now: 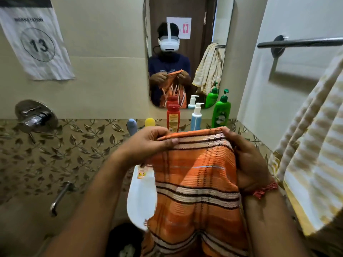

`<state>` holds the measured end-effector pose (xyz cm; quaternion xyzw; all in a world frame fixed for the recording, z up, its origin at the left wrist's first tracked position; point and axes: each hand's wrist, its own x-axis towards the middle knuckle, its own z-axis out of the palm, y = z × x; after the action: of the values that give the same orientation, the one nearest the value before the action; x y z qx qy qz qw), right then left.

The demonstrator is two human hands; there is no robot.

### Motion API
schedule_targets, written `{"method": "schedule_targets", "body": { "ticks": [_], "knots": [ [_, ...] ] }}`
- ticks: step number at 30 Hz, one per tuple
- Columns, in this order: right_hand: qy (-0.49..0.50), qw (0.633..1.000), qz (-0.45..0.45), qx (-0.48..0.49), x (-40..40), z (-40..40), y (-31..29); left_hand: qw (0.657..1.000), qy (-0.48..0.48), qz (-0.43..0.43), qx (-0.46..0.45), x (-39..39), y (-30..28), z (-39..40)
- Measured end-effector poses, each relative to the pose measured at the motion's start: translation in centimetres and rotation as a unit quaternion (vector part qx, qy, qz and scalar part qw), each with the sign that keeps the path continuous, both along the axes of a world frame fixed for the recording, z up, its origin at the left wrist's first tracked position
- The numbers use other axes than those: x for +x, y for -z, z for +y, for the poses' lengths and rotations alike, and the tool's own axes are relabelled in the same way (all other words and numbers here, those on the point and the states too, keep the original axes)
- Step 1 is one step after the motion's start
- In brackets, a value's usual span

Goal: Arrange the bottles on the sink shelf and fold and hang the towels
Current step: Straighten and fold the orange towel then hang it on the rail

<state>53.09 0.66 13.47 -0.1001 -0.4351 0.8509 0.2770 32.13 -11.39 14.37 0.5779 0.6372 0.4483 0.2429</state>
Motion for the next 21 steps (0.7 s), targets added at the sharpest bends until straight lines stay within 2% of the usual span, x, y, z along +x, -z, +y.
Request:
{"method": "schedule_targets", "body": {
  "ticks": [2, 4, 8, 10, 12, 14, 15, 18, 21],
  "knots": [
    [-0.003, 1.000, 0.012, -0.022, 0.4, 0.2, -0.1, 0.993, -0.058, -0.061, 0.078, 1.1, 0.1, 0.5],
    [0.006, 1.000, 0.018, 0.008, 0.3, 0.2, -0.3, 0.983, -0.083, -0.096, 0.130, 2.4, 0.0, 1.0],
    [0.016, 0.981, -0.036, 0.190, -0.1, 0.2, -1.9, 0.984, -0.046, -0.112, 0.134, 4.1, -1.6, 1.1],
    [0.028, 0.937, -0.085, 0.337, 0.1, 0.6, -3.0, 0.990, -0.032, -0.093, 0.099, 4.5, -2.6, 0.6],
    [0.040, 0.856, -0.137, 0.496, 0.1, 0.8, -4.0, 0.997, -0.037, -0.020, 0.065, 4.9, -3.3, 0.1],
    [0.064, 0.793, -0.170, 0.582, -0.1, 1.0, -4.4, 0.997, -0.039, 0.058, 0.034, 5.1, -3.7, -0.1],
    [0.083, 0.781, -0.174, 0.594, -0.2, 1.2, -4.4, 0.995, -0.051, 0.075, 0.033, 5.0, -3.9, -0.2],
    [0.103, 0.773, -0.175, 0.601, 0.1, 1.8, -4.1, 0.978, -0.160, 0.084, 0.109, 3.9, -4.1, -0.6],
    [0.029, 0.807, -0.168, 0.565, 0.8, 2.7, -3.0, 0.940, -0.260, 0.095, 0.199, 3.2, -4.5, -0.9]
  ]
}}
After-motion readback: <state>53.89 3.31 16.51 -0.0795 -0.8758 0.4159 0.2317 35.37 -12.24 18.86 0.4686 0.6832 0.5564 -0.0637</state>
